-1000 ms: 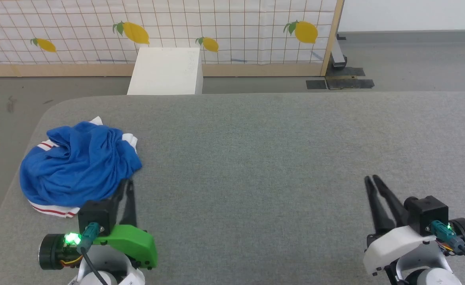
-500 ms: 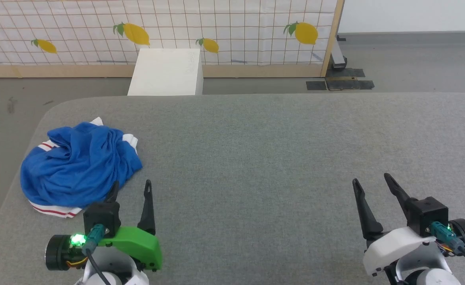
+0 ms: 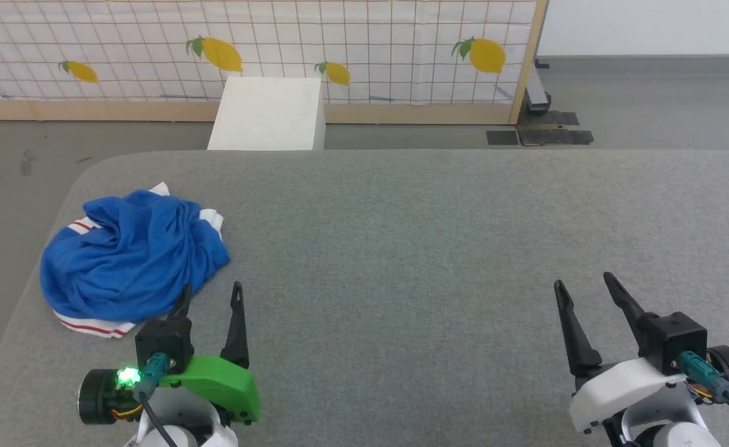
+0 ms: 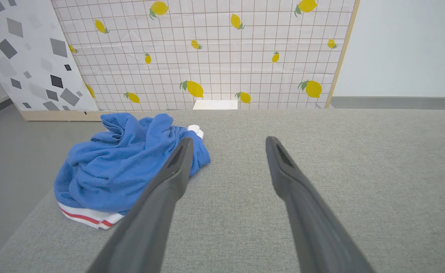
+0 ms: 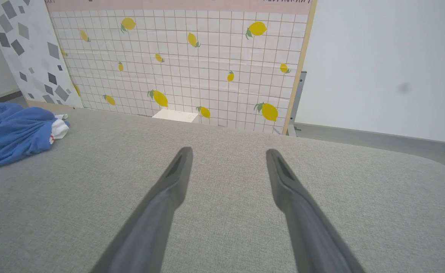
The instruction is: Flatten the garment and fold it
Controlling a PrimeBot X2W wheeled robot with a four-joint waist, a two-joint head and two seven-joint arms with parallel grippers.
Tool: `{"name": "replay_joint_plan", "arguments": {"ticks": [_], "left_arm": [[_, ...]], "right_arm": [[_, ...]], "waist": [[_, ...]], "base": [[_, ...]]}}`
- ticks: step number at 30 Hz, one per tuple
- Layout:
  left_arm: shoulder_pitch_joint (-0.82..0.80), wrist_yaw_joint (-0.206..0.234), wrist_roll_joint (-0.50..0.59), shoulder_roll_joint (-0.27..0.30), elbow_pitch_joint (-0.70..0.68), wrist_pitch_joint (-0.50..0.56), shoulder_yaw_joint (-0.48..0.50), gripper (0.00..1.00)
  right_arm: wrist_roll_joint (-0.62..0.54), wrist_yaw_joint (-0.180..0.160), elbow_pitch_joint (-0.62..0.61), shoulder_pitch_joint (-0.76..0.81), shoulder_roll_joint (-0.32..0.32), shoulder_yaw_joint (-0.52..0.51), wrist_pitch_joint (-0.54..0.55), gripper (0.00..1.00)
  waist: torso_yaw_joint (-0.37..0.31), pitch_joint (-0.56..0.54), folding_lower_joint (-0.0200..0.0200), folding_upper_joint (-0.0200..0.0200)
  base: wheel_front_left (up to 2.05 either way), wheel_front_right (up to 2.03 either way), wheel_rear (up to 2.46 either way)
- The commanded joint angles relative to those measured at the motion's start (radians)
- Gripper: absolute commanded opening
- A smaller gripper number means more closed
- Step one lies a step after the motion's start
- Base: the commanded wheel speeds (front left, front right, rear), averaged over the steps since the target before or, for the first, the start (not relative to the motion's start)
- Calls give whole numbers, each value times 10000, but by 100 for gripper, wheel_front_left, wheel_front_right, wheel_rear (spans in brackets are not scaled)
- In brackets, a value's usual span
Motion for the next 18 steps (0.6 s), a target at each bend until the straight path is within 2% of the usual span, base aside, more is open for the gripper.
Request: {"name": "replay_joint_plan", "arguments": {"ticks": [1,18], "left_arm": [[-182,62,-141,1,48,-121,-41,100],[-227,305,-370,128,231,-472,-119,100]], "right_arm": [[96,-4,53,23,8,-13,-113,100],[386,-7,294,37,13,-21,-480,100]], "waist": [[75,-6,0,11],[1393,-5,0,18]], "base": [[0,0,0],[0,0,0]]}}
